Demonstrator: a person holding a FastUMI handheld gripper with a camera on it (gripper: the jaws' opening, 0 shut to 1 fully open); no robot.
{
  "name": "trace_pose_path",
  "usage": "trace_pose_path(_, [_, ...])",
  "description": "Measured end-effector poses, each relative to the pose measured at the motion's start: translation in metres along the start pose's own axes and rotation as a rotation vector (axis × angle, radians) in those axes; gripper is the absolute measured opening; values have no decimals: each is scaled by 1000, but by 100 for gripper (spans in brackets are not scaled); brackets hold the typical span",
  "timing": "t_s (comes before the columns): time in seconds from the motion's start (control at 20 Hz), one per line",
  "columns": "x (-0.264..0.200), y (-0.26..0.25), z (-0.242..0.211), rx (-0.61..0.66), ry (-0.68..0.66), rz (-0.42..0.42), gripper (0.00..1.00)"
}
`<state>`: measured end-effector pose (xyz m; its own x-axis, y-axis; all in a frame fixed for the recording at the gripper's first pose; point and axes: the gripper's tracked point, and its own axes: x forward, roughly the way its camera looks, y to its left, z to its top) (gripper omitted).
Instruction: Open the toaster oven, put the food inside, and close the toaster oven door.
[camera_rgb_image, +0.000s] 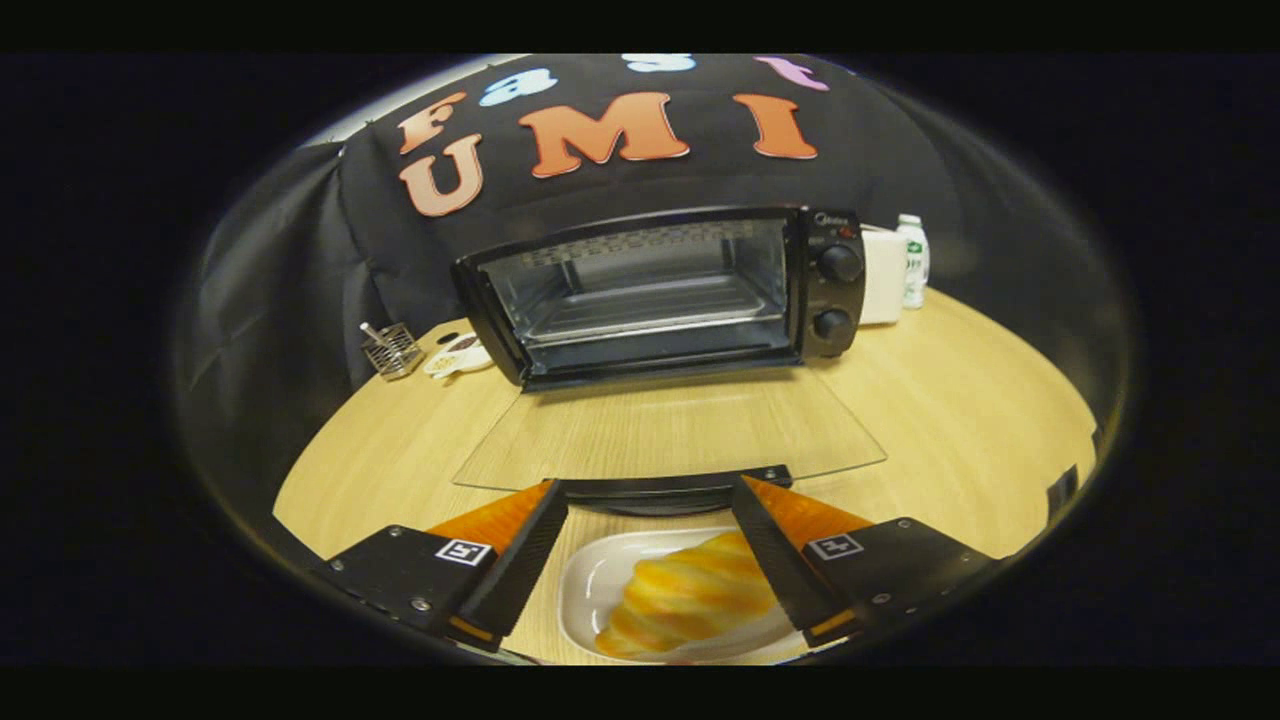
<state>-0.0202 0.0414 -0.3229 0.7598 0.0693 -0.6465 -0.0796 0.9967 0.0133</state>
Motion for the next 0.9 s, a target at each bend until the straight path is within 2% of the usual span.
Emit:
trace_pose_path(0.4, [-4,-2,2,-77,-13,-37,96])
trace_pose_path(0.6, [-44,5,15,-56,-79,-31,98])
trace_pose_path(0.75, [-79,-2,17,-36,-156,-89,98])
trace_pose_path(0.9, [-92,-16,-3,-30,-187,-191,98])
